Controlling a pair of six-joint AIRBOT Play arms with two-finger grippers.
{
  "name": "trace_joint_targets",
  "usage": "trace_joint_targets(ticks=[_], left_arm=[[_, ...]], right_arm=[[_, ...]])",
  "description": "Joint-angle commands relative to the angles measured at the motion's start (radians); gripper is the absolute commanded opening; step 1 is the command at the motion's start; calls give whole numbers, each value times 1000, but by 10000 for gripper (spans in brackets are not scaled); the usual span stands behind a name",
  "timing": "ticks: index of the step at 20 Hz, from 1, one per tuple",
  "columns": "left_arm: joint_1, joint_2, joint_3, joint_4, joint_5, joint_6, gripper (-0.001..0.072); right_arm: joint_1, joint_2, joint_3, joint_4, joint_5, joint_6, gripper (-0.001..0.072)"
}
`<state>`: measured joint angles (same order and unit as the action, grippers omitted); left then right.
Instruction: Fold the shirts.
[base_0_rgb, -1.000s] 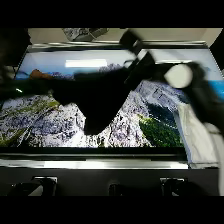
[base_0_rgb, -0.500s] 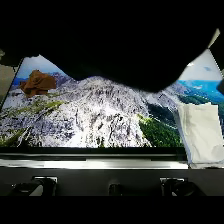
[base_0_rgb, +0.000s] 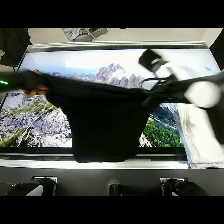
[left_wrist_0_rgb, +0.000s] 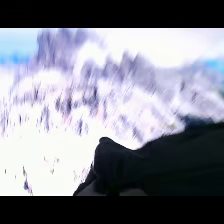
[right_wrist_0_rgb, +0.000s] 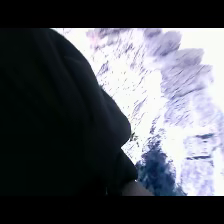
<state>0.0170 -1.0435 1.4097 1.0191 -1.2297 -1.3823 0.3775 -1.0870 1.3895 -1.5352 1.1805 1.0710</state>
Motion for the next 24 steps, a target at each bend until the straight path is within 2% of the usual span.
trace_joint_targets(ticks=[1, 2, 4, 6, 8, 9, 10, 11, 13, 16, 18, 19, 20, 21, 24], left_arm=[[0, -176, -223, -5, 153, 33, 31], [0, -248, -219, -8, 187, 33, 31], [0, -388, -199, -40, 253, 33, 31], [0, -492, -177, -89, 264, 37, 31], [0, -557, -168, -130, 262, 62, 32], [0, -571, -168, -133, 262, 83, 32], [0, -573, -168, -133, 261, 114, 32], [3, -568, -168, -133, 254, 147, 32], [13, -563, -158, -128, 217, 187, 32], [39, -563, -154, -126, 178, 206, 32], [57, -563, -154, -125, 173, 206, 32], [64, -563, -154, -126, 172, 206, 32], [69, -563, -154, -125, 172, 206, 32], [71, -563, -154, -126, 171, 205, 32], [73, -563, -154, -126, 172, 206, 32]], right_arm=[[0, -219, -110, -3, -448, 82, 45], [0, -283, -110, 4, -588, 136, 45], [0, -384, -110, 31, -765, 264, 45], [0, -454, -110, 77, -800, 404, 45], [0, -488, -110, 141, -745, 448, 54], [0, -488, -109, 148, -714, 447, 163], [-2, -475, -101, 148, -663, 429, 419], [-2, -454, -83, 146, -597, 378, 551], [-26, -389, -29, 183, -419, 234, 684], [-204, -290, 28, 419, -66, -3, 693], [-337, -272, 21, 502, 248, -36, 689], [-364, -265, -14, 501, 369, -37, 694], [-358, -241, -95, 503, 423, -35, 696], [-326, -200, -202, 514, 393, -13, 698], [-150, -85, -568, 638, 71, 134, 705]])
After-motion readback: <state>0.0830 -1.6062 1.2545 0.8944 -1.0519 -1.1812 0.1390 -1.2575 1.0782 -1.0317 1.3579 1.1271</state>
